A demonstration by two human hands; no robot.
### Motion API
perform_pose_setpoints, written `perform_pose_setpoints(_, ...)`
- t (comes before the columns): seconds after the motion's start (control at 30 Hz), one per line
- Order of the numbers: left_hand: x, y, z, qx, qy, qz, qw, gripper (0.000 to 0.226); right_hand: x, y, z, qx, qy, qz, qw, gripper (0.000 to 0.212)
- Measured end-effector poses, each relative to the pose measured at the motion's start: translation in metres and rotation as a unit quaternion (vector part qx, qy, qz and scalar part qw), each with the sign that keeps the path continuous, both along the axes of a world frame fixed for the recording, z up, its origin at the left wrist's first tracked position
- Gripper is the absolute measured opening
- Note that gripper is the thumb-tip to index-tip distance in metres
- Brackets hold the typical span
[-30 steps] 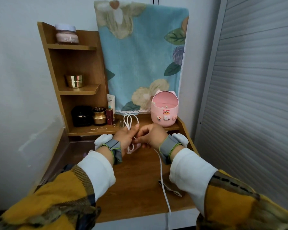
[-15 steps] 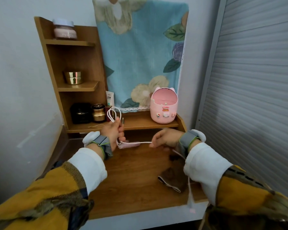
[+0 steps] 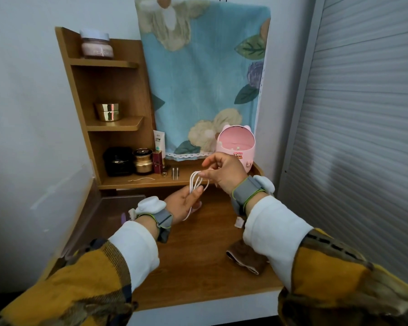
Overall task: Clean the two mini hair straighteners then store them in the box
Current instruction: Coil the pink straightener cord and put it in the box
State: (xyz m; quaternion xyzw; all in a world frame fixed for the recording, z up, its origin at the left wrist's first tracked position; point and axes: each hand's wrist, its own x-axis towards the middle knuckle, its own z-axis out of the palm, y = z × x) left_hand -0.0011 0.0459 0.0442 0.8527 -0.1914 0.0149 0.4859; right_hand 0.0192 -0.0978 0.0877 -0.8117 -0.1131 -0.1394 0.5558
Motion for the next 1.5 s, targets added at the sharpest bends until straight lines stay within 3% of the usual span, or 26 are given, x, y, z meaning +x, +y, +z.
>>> perform_pose_setpoints(0.07,0.0,0.002,-0.002,-0.034,0.032,-0.009,0.999,0.036,0.0,0.0,-0.004,0.007,-0.002,-0.025,1.0,0.024)
perform_pose_setpoints(0.13,0.003,0.004,-0.005,-0.148,0.113,-0.005,0.982,0.037,-0.002,-0.002,-0.005,-0.003,0.011,-0.045,0.999,0.026)
perform_pose_setpoints(0.3,0.009,0.004,0.002,-0.395,0.222,0.069,0.889,0.037,-0.014,-0.013,0.0,-0.023,0.099,0.009,0.995,0.023)
perform_pose_setpoints(0.37,0.015,0.007,0.004,-0.438,0.243,0.105,0.859,0.038,-0.016,-0.016,-0.003,-0.003,0.134,0.031,0.991,0.014)
perform_pose_setpoints(0.47,0.022,0.007,-0.002,-0.433,0.248,0.141,0.855,0.04,-0.017,-0.013,-0.011,0.045,0.136,0.02,0.989,0.014)
perform_pose_setpoints(0.57,0.014,-0.003,-0.001,-0.426,0.263,0.116,0.858,0.042,-0.015,-0.001,-0.019,0.11,0.109,-0.024,0.988,0.018)
perform_pose_setpoints(0.7,0.004,-0.011,0.001,-0.347,0.254,0.074,0.9,0.049,-0.017,0.016,-0.021,0.145,0.097,-0.005,0.985,0.004)
perform_pose_setpoints(0.87,0.015,-0.008,0.0,-0.326,0.229,0.105,0.911,0.048,-0.023,0.024,-0.024,0.035,0.139,0.084,0.986,0.004)
perform_pose_setpoints(1.0,0.022,0.001,-0.003,-0.258,0.166,0.184,0.934,0.046,-0.024,0.021,-0.019,-0.07,0.124,0.105,0.984,0.025)
perform_pose_setpoints(1.07,0.02,0.005,0.001,-0.297,0.182,0.184,0.919,0.048,-0.023,0.014,-0.018,-0.198,0.103,0.105,0.969,0.031)
perform_pose_setpoints(1.17,0.02,0.004,0.005,-0.427,0.249,0.137,0.859,0.037,-0.021,0.002,-0.022,-0.317,0.089,0.09,0.94,0.019)
perform_pose_setpoints(1.27,0.015,0.001,0.002,-0.451,0.254,0.113,0.848,0.038,-0.02,-0.004,-0.024,-0.417,0.102,0.082,0.899,0.019)
perform_pose_setpoints(1.4,0.008,-0.004,0.002,-0.384,0.274,0.081,0.878,0.04,-0.011,-0.004,-0.023,-0.463,0.093,0.016,0.881,0.024)
perform_pose_setpoints(1.5,0.008,-0.005,0.002,-0.285,0.247,0.073,0.923,0.041,-0.012,-0.003,-0.024,-0.458,0.0,-0.068,0.887,0.027)
